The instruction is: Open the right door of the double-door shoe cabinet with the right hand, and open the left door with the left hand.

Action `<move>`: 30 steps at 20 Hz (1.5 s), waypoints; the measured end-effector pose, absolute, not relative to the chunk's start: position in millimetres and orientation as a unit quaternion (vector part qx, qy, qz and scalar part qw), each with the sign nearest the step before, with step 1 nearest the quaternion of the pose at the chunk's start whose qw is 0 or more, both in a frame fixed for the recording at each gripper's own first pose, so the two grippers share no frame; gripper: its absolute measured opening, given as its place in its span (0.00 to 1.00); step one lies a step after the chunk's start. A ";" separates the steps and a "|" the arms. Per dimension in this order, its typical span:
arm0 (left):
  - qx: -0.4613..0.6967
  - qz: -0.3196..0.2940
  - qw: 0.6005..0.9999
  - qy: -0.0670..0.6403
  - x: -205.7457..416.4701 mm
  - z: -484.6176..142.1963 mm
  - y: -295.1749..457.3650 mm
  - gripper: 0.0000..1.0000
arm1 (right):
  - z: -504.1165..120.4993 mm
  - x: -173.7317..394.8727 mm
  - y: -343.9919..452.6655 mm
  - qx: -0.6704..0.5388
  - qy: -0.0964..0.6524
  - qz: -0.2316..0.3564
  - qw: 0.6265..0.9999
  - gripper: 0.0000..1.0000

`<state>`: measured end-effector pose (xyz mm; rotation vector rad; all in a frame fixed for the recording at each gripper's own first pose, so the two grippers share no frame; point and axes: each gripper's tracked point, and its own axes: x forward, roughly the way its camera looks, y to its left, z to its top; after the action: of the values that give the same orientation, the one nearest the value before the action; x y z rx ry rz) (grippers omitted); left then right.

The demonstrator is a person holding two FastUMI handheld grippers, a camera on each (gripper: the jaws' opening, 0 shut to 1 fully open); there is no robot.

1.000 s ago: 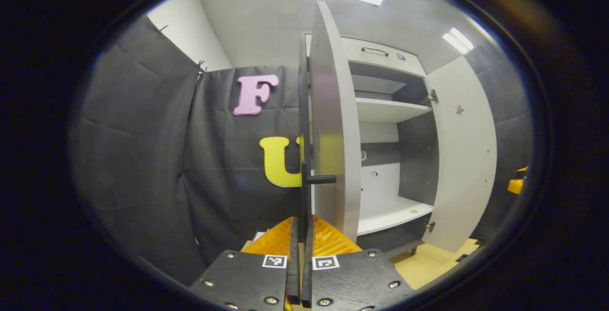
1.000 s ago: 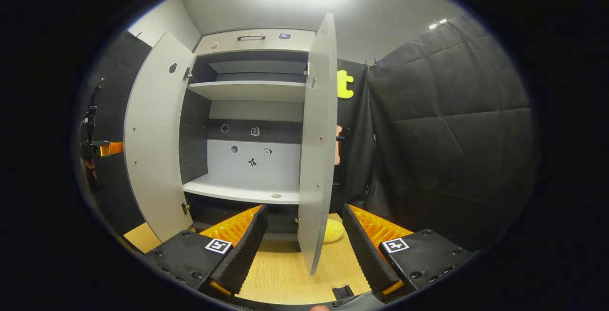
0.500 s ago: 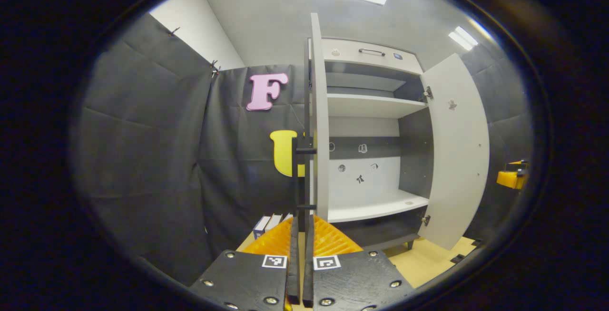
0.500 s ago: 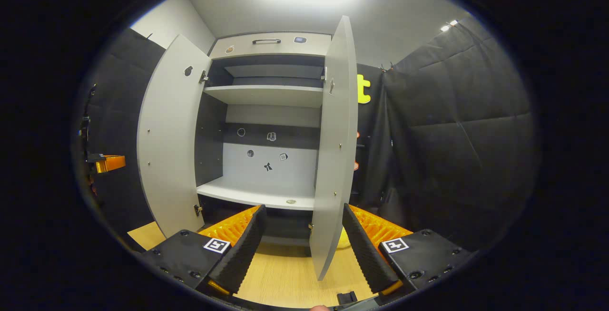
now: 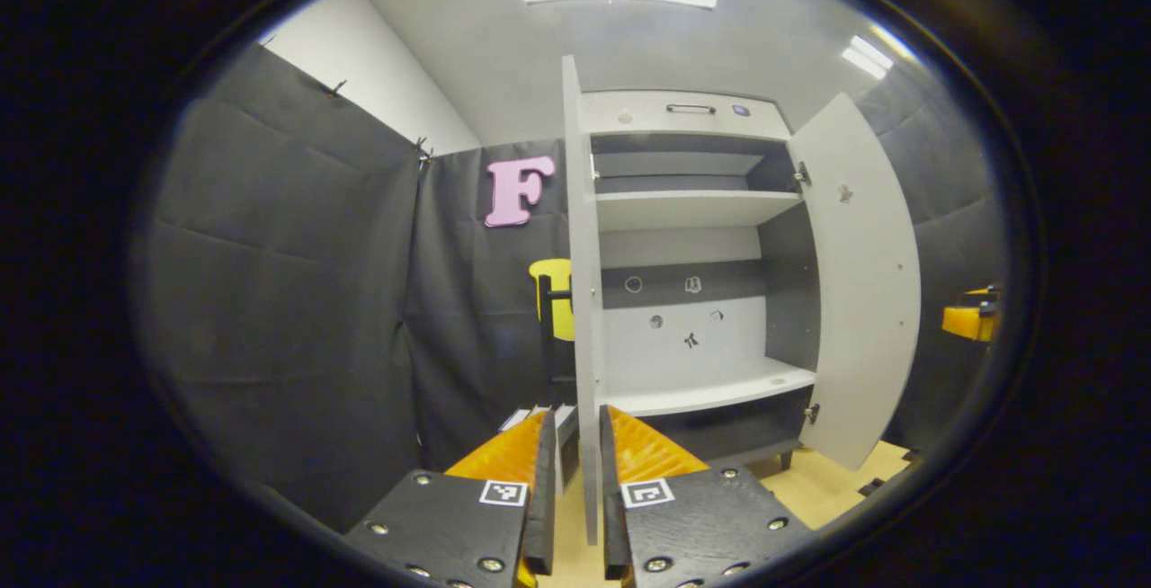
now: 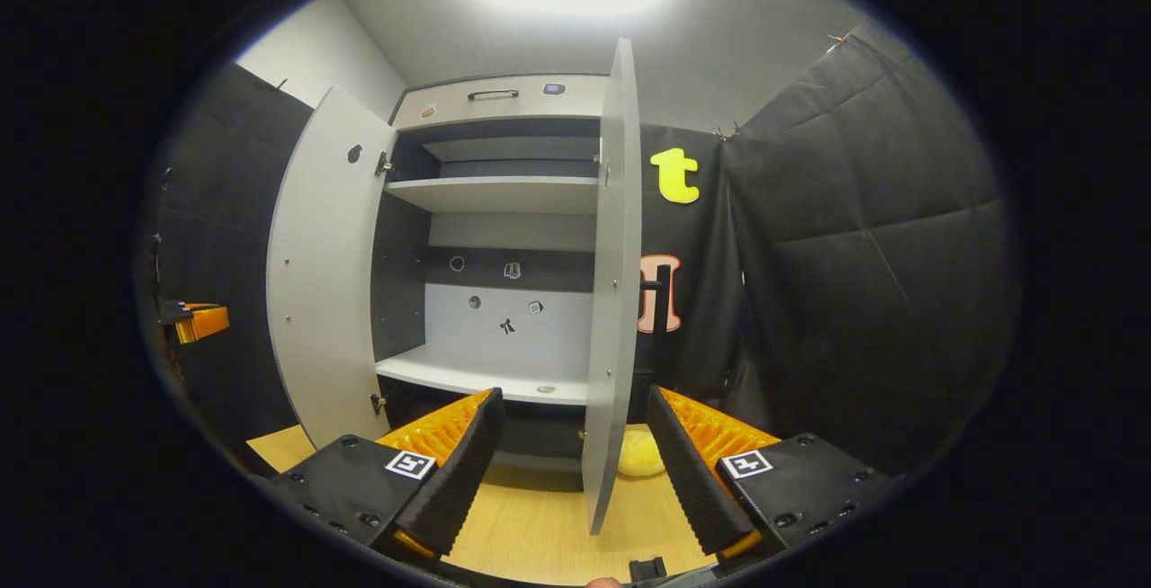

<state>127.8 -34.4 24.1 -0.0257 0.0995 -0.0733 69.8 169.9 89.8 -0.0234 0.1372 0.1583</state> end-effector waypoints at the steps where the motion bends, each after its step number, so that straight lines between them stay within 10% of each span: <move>1: -0.008 -0.036 0.998 0.050 125.1 24.2 -34.4 0.23 | 88.6 68.6 168.7 -0.013 0.069 0.080 0.994 0.99; 6: -0.010 -0.026 0.998 0.051 114.1 21.6 -33.7 0.39 | 84.8 62.6 166.9 -0.013 0.067 0.081 0.994 0.99; 9: -0.012 -0.022 0.999 0.047 112.9 20.6 -34.0 0.94 | 82.4 61.7 166.4 -0.011 0.067 0.079 0.995 1.00; 30: 0.011 -0.015 0.998 0.054 120.9 12.2 -26.9 0.94 | 84.4 66.9 163.3 -0.001 0.062 0.060 0.996 0.99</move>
<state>120.9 -26.9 12.2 0.0215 0.1072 -0.0298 66.9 163.3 84.4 -0.0018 0.1237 0.1210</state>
